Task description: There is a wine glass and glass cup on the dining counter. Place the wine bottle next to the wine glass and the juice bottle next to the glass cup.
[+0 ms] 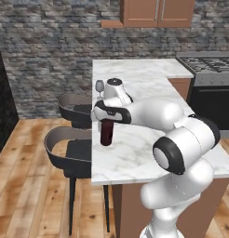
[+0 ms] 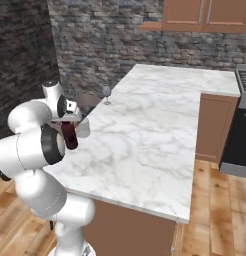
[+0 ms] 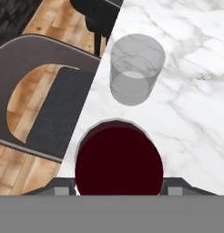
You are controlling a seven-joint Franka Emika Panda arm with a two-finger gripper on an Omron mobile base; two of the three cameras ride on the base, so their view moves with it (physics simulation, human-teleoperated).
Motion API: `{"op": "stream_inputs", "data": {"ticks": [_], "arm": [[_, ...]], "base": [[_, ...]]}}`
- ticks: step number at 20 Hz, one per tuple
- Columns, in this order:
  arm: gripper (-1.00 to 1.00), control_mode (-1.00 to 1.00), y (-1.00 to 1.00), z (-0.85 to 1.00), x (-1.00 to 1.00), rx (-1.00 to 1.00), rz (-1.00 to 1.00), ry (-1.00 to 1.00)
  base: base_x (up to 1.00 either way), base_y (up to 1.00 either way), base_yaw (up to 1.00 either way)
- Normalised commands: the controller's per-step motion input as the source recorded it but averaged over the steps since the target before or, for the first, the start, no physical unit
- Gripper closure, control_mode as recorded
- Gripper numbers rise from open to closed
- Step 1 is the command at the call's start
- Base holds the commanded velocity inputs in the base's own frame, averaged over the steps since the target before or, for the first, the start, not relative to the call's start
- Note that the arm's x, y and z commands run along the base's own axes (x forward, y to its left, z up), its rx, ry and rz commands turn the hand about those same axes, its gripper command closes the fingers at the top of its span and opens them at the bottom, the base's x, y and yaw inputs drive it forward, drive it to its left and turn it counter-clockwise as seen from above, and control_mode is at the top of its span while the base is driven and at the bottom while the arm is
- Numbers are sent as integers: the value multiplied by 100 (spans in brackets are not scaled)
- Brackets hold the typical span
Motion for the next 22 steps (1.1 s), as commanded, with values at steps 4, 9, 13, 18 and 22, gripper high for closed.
{"op": "stream_inputs", "data": {"ticks": [4, 9, 13, 18, 22], "arm": [[100, -100, 0, -29, 0, 0, 0, 0], [-100, -100, 0, -29, 0, 0, 0, 0], [-100, -100, -7, -30, -7, 0, 0, 0], [-100, -100, -3, -17, -14, 0, 0, -5], [-100, -100, -1, -2, -6, 0, 0, -11]], "base": [[0, 0, 0], [0, 0, 0], [0, 0, 0], [0, 0, 0], [0, 0, 0]]}}
